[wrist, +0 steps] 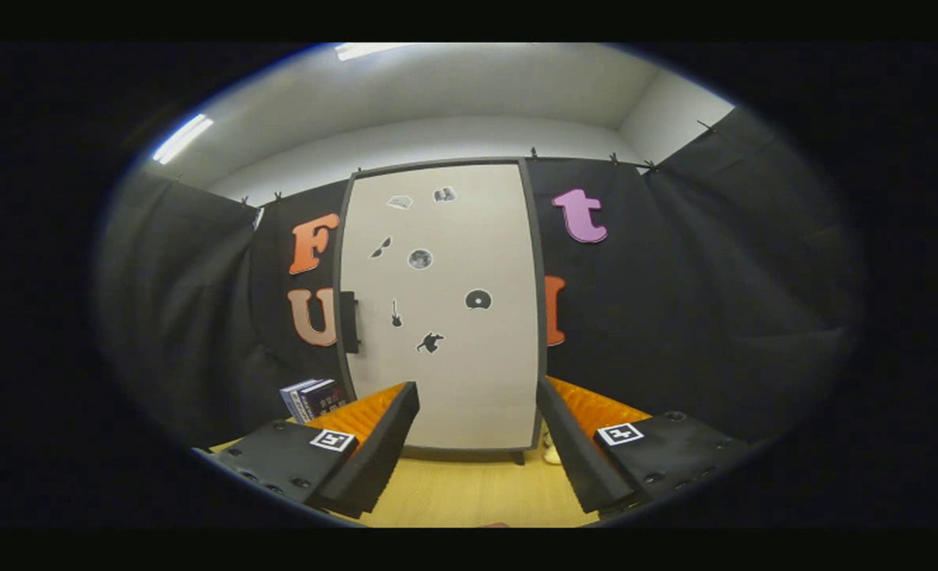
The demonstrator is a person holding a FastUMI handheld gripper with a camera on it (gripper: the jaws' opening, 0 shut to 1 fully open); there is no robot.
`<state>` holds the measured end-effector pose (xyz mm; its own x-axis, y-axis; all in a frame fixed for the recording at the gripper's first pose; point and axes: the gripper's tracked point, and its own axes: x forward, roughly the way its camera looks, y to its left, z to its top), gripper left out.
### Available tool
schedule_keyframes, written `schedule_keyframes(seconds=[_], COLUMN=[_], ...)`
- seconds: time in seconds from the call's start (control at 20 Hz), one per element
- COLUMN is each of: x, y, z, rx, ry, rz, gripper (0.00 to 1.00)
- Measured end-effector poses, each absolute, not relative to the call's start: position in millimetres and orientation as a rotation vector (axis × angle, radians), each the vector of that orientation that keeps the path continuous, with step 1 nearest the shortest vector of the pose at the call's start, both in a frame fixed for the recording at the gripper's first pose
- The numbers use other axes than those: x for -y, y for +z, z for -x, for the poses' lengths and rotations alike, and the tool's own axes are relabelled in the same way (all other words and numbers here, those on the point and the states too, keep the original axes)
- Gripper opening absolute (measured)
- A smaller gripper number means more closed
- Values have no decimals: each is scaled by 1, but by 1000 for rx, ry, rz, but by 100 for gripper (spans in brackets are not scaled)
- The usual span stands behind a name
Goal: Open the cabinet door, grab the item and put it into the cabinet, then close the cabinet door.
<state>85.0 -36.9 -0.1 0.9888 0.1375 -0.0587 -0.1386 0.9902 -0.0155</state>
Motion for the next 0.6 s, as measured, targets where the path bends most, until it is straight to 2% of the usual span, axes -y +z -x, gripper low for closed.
schedule_keyframes(seconds=[0.3, 0.6], x=[70, 68], y=[-6, -10], z=[-51, -34], rx=[-60, -56], ry=[119, 129], rz=[51, 27], gripper=[95, 95])
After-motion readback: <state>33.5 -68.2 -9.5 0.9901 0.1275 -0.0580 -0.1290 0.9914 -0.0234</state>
